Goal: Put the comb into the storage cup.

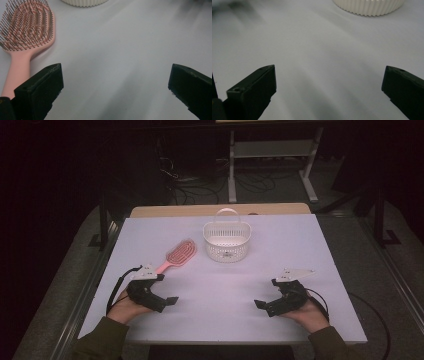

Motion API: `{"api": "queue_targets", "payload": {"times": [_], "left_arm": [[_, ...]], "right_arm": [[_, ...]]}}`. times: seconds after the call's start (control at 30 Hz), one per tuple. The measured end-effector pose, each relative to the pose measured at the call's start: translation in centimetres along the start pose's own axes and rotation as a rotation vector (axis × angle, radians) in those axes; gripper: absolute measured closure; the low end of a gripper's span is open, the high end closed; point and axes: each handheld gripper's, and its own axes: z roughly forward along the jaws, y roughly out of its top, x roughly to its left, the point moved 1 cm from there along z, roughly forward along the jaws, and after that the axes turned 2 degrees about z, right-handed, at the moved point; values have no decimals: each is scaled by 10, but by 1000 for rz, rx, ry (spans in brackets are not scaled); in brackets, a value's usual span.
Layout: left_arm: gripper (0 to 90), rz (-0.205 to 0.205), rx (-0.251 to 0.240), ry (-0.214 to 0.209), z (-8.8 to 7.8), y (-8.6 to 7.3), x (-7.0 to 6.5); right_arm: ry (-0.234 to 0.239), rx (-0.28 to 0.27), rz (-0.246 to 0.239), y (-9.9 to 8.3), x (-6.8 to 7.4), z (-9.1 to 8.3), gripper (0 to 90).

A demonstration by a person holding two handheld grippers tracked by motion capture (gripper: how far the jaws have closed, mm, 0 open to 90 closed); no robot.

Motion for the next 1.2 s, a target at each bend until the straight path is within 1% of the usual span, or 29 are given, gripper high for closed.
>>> {"api": "queue_targets", "payload": {"times": [0.07, 0.4, 0.47, 0.6, 0.77, 0.83, 0.9, 1.03, 1.13, 1.2], "left_arm": [[0, -4, -2, 0, 0, 2, 1], [2, 0, -21, 1, -1, 6, 5], [2, -1, -26, 2, -1, 6, 6], [5, -1, -33, 10, -1, 8, 8], [6, -7, -49, 16, -1, 10, 12], [6, -7, -50, 15, -2, 10, 14], [6, -16, -55, 15, -1, 11, 15], [6, -14, -56, 10, -1, 12, 18], [6, -23, -64, 13, -1, 13, 21], [6, -19, -61, 16, -1, 15, 22]], "right_arm": [[0, -3, 1, 0, 0, 0, 0], [7, 1, -4, -1, 0, -1, 0], [19, -3, 8, -1, -1, -2, 0], [25, -5, 13, -2, -3, 0, 0], [23, 13, 2, -4, -4, 3, 0], [22, 13, 1, -4, -4, 3, 0], [22, 13, 1, -4, -5, 3, 0], [18, 13, -4, -4, -5, 3, 0], [16, 16, -7, -4, -4, 4, 0], [16, 15, -9, -4, -4, 4, 0]]}}
